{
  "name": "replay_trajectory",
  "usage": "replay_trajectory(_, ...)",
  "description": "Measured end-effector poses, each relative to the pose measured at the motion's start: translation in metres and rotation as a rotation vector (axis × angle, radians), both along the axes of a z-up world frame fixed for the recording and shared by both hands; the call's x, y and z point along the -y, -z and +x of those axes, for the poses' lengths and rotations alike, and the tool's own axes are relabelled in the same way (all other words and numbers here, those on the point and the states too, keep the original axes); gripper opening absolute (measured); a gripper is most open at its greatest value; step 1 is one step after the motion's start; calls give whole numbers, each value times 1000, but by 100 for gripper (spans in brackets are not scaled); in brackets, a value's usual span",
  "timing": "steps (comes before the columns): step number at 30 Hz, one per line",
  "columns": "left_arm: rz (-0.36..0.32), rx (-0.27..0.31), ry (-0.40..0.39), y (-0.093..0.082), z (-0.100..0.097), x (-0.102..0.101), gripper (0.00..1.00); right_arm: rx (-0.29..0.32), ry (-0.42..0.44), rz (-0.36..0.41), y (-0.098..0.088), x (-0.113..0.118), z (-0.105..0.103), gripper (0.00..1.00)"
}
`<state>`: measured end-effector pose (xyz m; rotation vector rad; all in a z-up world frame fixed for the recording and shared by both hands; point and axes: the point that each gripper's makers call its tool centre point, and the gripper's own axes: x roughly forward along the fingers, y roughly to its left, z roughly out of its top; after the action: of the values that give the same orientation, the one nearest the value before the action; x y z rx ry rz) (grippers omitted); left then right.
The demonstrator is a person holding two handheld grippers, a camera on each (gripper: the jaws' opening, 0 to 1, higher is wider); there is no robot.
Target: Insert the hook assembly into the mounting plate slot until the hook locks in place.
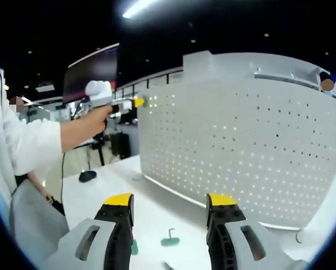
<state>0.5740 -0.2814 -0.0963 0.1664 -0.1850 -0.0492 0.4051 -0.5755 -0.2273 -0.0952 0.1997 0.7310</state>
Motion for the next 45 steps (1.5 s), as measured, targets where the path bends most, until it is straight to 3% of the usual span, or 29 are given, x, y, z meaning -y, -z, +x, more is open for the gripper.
replay_trajectory(21, 62, -10, -15, 4, 3, 3, 3, -4, 8, 5, 1, 5, -2, 51)
replay_trajectory(37, 49, -28, -7, 6, -1, 1, 4, -12, -5, 0, 3, 2, -4, 50)
replay_trajectory(45, 41, -70, -2, 4, 3, 2, 4, -6, -13, -1, 1, 0, -4, 49)
